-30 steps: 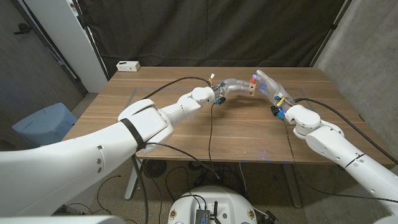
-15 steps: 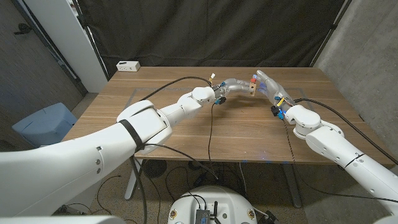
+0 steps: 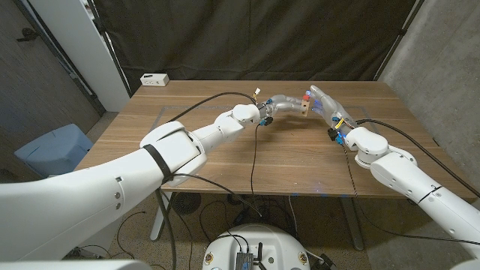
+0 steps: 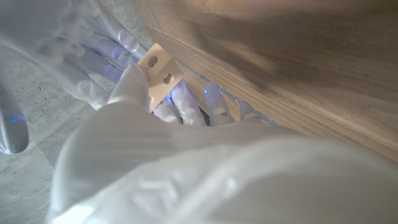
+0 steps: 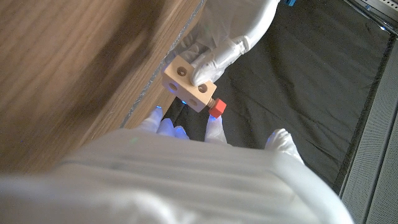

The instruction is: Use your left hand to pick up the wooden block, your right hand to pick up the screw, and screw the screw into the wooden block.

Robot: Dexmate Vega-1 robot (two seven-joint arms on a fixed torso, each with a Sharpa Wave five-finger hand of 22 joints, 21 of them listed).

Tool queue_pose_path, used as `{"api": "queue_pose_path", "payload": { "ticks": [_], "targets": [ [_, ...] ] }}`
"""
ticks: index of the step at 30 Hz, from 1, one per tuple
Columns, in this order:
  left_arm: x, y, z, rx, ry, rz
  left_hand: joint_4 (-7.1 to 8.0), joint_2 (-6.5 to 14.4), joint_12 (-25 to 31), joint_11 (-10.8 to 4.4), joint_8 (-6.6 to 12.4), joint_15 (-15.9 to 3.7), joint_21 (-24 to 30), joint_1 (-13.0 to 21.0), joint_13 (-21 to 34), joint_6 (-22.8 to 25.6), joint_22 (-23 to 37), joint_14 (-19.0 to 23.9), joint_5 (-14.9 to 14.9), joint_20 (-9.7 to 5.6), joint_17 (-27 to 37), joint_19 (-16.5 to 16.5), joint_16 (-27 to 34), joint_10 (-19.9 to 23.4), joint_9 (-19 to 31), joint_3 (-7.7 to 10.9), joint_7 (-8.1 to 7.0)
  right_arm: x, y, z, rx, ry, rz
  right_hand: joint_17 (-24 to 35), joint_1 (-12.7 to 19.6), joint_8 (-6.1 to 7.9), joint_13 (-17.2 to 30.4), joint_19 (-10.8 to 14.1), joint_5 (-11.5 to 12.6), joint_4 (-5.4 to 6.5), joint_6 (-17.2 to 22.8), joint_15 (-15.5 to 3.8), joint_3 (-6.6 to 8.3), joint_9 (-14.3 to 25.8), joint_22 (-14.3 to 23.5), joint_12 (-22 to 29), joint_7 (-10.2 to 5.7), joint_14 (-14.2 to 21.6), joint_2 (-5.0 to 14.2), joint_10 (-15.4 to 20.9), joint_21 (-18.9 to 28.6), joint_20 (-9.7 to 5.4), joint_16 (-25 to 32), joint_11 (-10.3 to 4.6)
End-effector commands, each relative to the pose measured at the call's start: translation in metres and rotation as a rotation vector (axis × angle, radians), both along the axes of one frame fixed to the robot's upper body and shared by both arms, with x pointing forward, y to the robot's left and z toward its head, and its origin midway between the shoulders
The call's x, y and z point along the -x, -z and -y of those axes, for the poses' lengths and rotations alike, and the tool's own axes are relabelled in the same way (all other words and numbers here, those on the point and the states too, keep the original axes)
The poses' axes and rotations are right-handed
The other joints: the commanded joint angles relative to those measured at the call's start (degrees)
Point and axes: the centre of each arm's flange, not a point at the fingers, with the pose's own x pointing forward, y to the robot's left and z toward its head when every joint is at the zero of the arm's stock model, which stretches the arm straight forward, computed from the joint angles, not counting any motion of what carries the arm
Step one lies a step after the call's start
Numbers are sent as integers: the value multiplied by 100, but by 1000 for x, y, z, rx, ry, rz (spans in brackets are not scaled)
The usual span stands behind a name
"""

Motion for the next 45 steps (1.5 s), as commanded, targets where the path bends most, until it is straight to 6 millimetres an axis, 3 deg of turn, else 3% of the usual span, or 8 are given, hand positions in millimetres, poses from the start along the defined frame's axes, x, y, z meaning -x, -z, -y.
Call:
{"api": "queue_pose_path", "payload": {
  "ticks": [1,45],
  "targets": [
    [-2,-1,0,-3,-18,-10,2,2,-1,-3,35,-17,22,-10,-7,53,15,-2,31,33,16,19,-2,-30,24,55,3,3,0,1,-2,6,-3,15,-41,33,20,8,38,12,84,-2,-2,5,16,32,0,-551,38,-147,9,37,25,-23],
    [1,1,4,0,1,-7,-3,3,-4,1,31,-9,21,7,-6,41,15,-3,32,34,17,18,-2,-41,24,62,9,25,6,5,9,30,-1,1,-32,36,20,21,58,-9,116,-5,19,7,15,37,8,-529,74,-131,9,29,27,-21]
  ]
}}
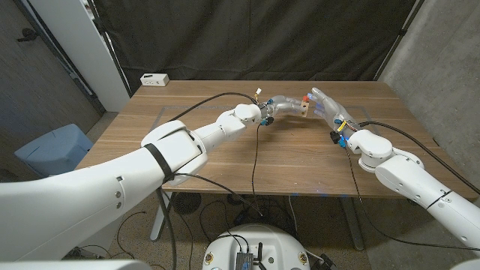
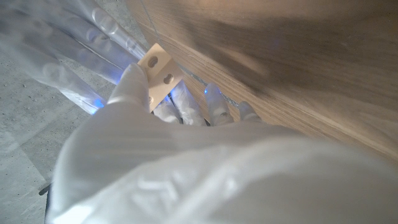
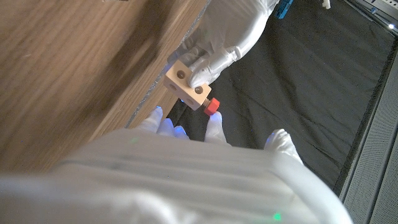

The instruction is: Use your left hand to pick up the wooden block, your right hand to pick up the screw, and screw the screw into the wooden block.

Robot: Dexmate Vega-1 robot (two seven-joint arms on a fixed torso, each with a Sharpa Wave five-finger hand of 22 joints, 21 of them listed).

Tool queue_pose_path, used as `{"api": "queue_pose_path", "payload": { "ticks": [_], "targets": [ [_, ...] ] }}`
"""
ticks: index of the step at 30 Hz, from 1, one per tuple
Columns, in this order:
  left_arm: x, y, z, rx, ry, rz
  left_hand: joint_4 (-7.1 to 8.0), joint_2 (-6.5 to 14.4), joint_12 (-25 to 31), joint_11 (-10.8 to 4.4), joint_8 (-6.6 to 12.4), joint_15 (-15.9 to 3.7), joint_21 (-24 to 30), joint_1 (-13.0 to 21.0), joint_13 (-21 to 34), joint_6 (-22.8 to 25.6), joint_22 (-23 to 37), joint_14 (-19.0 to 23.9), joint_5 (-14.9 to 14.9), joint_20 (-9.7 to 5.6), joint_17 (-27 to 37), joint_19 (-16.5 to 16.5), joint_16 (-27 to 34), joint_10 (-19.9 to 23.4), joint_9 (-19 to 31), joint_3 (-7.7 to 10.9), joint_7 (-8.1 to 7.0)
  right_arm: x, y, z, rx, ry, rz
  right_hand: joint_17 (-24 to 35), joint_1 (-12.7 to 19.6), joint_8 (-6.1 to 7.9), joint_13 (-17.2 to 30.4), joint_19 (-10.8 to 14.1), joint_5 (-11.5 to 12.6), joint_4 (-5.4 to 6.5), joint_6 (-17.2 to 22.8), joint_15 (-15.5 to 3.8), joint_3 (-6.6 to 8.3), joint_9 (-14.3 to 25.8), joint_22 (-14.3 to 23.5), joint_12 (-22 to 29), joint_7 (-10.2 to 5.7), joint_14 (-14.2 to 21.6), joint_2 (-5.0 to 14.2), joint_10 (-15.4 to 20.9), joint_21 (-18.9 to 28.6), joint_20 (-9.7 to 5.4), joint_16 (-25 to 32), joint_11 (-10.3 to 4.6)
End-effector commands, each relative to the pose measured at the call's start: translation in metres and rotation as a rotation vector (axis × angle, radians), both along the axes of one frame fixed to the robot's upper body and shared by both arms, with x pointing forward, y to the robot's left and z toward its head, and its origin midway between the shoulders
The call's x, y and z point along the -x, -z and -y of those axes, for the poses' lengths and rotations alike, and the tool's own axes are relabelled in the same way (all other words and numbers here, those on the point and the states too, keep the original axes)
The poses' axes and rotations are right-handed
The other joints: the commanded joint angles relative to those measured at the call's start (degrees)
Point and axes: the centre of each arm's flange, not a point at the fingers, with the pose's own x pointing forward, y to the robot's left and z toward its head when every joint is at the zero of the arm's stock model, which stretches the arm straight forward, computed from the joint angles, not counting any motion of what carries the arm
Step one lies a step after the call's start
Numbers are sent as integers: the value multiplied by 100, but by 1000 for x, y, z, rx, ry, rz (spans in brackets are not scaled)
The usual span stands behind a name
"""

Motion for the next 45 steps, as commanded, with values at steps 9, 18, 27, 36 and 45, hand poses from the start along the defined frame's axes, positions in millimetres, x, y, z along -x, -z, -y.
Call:
{"api": "queue_pose_path", "payload": {
  "ticks": [9,18,27,36,45],
  "targets": [
    [5,1,0,1,48,32,3,-6,-9,3,27,-9,21,7,-6,28,22,-17,39,26,16,18,-7,-58,25,37,-13,13,-3,9,-7,31,32,13,8,33,18,21,38,-15,51,-7,22,7,15,38,6,-526,39,-129,8,34,26,-16],
    [4,0,-2,-1,45,34,7,-21,-10,2,24,-10,18,-5,-6,15,21,-19,35,31,17,11,-8,-63,25,28,-1,16,-9,14,-16,46,57,10,11,34,18,24,39,-22,58,-1,25,7,15,44,12,-510,40,-111,8,34,30,-23],
    [4,-1,-4,1,42,35,12,-23,-12,1,22,-2,18,-15,-6,4,22,-22,33,31,18,7,-7,-72,25,24,0,13,-14,17,-10,55,61,6,18,32,19,35,41,-32,58,10,30,8,15,56,19,-489,45,-77,11,33,35,-27],
    [3,0,-5,2,45,33,20,-25,-9,2,27,-2,18,-29,-6,11,22,-23,32,23,20,7,-5,-68,25,19,-2,4,-11,18,-19,51,49,3,21,22,19,36,42,-40,35,13,31,8,15,54,39,-492,42,-76,10,34,31,-21],
    [3,0,-6,2,44,36,31,-27,-6,2,28,1,18,-51,-5,8,22,-24,30,28,22,4,-4,-65,25,11,-14,-4,-8,18,-25,46,40,1,18,-18,20,37,41,-49,-83,15,28,7,14,43,80,-497,33,-95,9,34,27,-2]
  ]
}}
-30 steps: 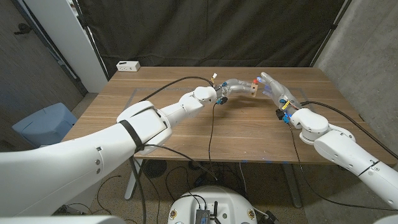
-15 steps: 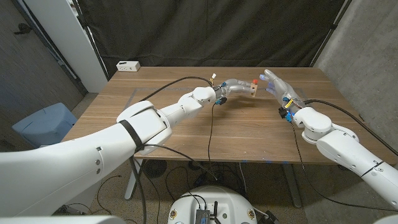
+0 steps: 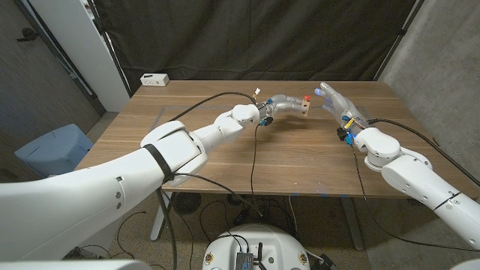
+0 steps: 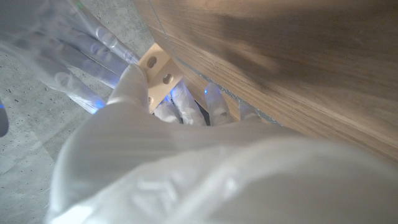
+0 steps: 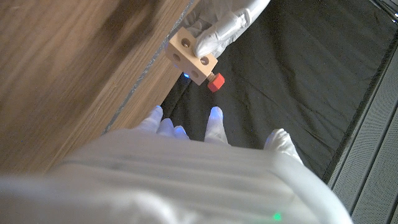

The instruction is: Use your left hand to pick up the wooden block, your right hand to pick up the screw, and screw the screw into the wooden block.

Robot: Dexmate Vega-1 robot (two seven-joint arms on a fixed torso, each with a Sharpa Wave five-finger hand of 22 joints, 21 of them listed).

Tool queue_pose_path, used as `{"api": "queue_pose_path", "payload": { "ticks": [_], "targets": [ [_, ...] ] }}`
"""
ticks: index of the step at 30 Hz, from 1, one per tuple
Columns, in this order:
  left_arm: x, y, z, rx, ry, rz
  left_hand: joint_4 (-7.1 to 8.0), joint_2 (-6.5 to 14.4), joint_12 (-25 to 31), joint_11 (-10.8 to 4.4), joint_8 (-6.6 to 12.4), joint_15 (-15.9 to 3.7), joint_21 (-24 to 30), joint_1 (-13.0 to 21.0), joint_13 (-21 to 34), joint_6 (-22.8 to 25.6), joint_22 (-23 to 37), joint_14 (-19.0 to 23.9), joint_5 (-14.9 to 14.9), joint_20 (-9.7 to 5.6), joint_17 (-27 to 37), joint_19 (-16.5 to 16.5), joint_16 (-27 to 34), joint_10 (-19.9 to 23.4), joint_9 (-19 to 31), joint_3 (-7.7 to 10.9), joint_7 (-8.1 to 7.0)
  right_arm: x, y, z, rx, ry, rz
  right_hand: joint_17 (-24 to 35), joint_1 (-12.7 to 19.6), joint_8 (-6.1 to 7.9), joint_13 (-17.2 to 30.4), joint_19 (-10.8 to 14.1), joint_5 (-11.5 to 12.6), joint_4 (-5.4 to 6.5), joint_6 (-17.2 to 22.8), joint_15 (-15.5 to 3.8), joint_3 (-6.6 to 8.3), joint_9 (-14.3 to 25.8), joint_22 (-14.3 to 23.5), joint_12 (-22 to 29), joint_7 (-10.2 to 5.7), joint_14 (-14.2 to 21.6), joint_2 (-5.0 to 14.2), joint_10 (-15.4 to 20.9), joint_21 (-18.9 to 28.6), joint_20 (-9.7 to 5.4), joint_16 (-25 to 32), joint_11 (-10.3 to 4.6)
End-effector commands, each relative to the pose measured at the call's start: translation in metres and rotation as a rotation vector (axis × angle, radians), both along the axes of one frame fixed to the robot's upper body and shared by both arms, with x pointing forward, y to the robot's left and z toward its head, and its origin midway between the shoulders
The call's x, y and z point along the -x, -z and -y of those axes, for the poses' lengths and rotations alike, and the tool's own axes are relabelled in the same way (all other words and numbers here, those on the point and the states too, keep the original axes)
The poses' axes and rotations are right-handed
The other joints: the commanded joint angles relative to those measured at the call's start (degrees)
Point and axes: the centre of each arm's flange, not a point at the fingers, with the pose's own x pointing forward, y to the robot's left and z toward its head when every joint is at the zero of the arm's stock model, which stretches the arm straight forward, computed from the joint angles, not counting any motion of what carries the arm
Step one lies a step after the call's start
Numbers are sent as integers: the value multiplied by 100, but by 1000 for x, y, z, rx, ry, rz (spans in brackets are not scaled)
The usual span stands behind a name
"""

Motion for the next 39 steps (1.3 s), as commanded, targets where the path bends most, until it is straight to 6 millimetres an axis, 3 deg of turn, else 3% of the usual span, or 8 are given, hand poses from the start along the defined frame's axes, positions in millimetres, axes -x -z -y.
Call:
{"api": "queue_pose_path", "payload": {
  "ticks": [1,39],
  "targets": [
    [0,0,-1,3,2,1,40,2,-6,3,27,-1,17,-23,-6,37,5,-26,31,26,8,1,-4,-5,23,19,-14,-10,3,0,-15,-7,-14,0,17,-18,6,17,41,-26,-40,15,4,5,14,21,17,-502,32,-95,9,13,24,-2],
    [0,1,1,-3,2,-3,43,5,-2,2,32,0,19,-42,-5,42,6,-26,33,25,6,0,-3,-5,23,19,-5,-26,9,-9,-9,-58,-52,7,-43,-10,8,-11,38,-24,-144,21,-26,3,15,-1,47,-542,3,-171,-1,21,13,24]
  ]
}}
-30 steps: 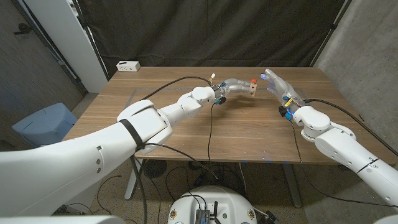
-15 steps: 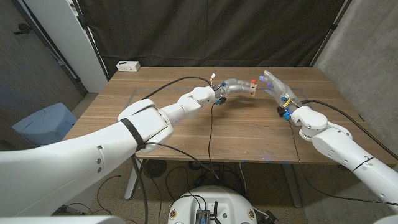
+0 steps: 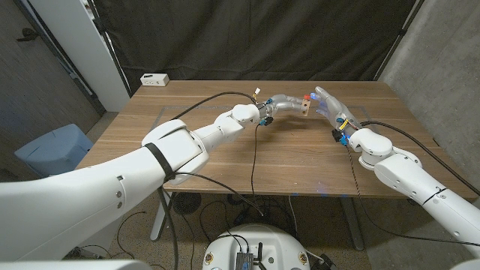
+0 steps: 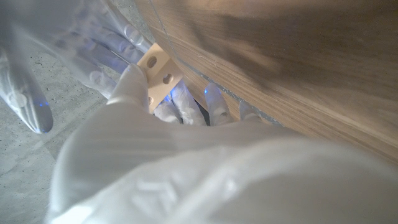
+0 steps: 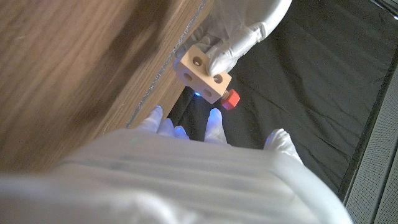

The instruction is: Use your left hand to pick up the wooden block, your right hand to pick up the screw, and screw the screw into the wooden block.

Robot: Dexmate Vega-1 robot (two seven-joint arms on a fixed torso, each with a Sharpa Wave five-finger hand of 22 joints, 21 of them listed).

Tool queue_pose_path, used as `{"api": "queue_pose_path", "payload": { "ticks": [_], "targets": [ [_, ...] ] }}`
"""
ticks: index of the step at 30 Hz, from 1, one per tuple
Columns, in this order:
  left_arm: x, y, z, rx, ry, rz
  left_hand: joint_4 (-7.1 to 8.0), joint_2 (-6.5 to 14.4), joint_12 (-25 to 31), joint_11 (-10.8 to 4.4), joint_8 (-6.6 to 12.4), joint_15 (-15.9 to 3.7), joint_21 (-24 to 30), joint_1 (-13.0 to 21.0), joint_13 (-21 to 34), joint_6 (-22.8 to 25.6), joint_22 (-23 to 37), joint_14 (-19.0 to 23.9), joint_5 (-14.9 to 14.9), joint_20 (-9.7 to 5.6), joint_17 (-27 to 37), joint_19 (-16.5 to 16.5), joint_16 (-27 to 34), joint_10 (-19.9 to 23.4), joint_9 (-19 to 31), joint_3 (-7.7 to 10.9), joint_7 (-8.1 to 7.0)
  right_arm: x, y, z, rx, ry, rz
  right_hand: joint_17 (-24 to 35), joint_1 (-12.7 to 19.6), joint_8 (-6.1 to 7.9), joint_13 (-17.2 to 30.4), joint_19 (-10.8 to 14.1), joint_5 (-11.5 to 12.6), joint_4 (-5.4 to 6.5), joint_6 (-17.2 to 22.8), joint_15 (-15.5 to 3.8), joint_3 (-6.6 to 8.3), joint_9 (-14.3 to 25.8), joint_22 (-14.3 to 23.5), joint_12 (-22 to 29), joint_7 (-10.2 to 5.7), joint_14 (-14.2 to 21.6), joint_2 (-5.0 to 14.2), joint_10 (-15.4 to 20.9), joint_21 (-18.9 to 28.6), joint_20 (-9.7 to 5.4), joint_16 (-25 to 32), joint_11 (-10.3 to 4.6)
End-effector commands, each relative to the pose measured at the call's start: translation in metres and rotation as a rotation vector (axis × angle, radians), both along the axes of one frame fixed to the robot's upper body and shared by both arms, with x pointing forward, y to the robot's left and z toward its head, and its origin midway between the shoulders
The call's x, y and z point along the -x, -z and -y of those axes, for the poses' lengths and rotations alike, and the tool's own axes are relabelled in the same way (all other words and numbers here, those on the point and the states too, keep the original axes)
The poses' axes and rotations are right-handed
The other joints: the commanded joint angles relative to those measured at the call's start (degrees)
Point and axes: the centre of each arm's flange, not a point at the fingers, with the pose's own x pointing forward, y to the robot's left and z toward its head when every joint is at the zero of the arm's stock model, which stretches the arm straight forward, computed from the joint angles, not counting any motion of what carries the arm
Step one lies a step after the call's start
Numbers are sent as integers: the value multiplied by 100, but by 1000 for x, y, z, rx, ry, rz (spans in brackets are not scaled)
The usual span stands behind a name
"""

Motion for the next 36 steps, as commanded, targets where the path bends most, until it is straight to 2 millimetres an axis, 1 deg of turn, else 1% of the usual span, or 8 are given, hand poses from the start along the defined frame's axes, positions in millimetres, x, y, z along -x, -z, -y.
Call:
{"api": "queue_pose_path", "payload": {
  "ticks": [1,13,33,36],
  "targets": [
    [0,1,0,-3,-3,-2,35,6,-1,2,30,-2,20,-44,-4,42,8,-28,34,25,9,1,-4,-3,23,8,-3,-2,0,-3,-1,-10,-6,7,-44,-9,9,-10,38,-1,-9,24,-2,4,15,-2,-25,-541,3,-175,-1,18,14,23],
    [0,1,1,-8,-1,-1,31,10,-1,3,29,-5,21,-40,-4,40,8,-23,36,27,8,2,-2,-5,23,13,5,1,2,-4,0,-8,-9,7,-50,0,9,-12,40,-3,-6,22,-1,4,15,2,-37,-543,8,-173,-1,11,14,26],
    [-1,6,0,-6,-3,-11,37,20,0,5,36,-8,22,-53,-4,55,8,-22,38,28,9,3,-1,-3,23,17,-9,7,4,-5,14,-11,-11,5,-57,17,9,-14,43,-8,28,25,1,3,15,9,-57,-543,16,-163,0,18,14,22],
    [0,6,1,-7,-2,-12,35,19,2,5,32,-7,21,-51,-4,46,8,-21,39,26,8,2,-1,1,23,19,7,8,3,-5,18,-9,-10,5,-57,20,9,-16,43,-8,34,25,2,3,15,11,-60,-544,17,-158,-1,21,14,17]
  ]
}}
